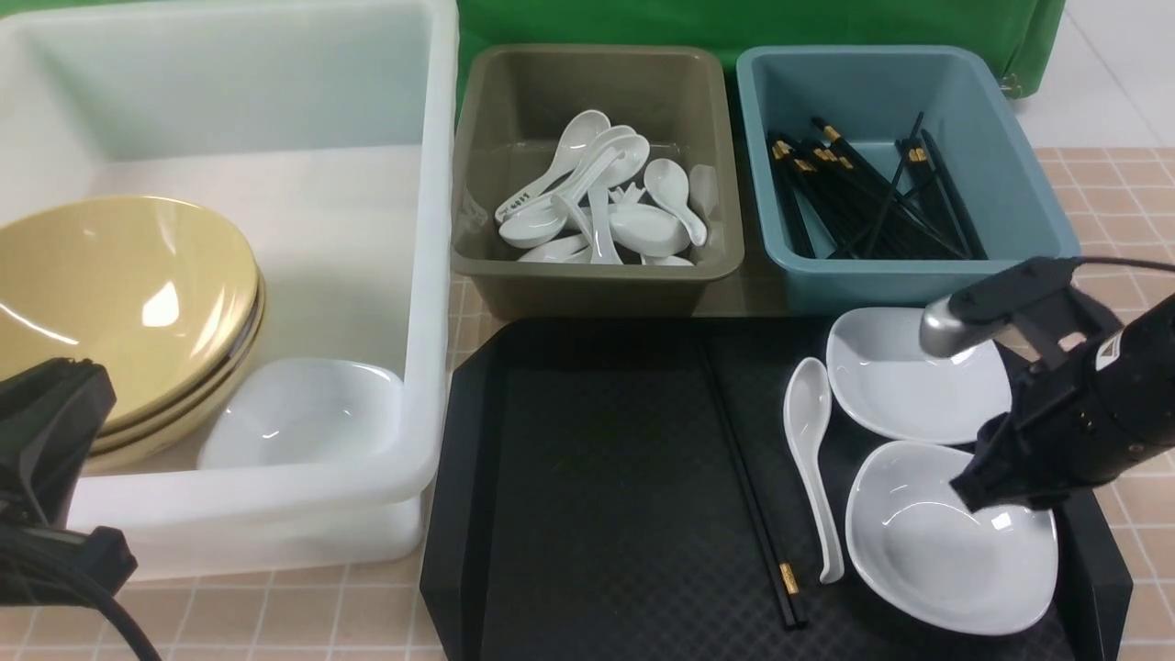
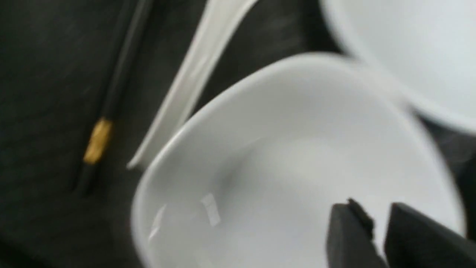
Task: On brown table put chopsticks spoon bowls plates into blue grey white boxes.
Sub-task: 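Reach for and grasp the small white dish on the black tray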
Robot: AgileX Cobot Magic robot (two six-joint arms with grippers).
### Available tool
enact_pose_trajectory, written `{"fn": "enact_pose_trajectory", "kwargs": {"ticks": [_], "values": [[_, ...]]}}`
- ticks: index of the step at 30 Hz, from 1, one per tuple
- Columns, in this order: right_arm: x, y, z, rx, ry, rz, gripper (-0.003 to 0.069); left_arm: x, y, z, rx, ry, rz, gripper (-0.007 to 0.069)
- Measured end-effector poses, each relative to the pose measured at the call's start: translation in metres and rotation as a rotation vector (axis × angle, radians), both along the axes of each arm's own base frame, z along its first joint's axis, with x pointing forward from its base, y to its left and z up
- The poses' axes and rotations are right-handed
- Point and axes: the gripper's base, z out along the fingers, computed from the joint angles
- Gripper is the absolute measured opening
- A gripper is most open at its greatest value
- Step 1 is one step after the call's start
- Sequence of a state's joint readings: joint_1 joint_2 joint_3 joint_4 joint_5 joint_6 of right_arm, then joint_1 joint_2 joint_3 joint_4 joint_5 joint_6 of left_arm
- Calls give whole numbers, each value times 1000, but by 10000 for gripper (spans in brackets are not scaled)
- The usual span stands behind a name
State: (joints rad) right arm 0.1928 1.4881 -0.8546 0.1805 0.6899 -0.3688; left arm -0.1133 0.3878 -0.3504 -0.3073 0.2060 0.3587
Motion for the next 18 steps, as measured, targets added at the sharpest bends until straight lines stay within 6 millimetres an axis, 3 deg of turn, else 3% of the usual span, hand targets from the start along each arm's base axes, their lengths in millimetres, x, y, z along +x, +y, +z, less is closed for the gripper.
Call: {"fn": "enact_pose_trajectory", "kwargs": {"ticks": [5, 8, 14, 18], "values": [[12, -3, -10, -15, -44, 6, 460, 1, 0, -7, 1, 17, 2, 59], [17, -2, -23, -34, -25, 30, 522, 1, 0, -10, 1, 21, 3, 59], [22, -2, -45, -53, 35, 46, 542, 1, 1, -9, -5, 10, 8, 59], [23, -1, -46, -46, 61, 24, 518, 1, 1, -9, -5, 9, 9, 59]]}}
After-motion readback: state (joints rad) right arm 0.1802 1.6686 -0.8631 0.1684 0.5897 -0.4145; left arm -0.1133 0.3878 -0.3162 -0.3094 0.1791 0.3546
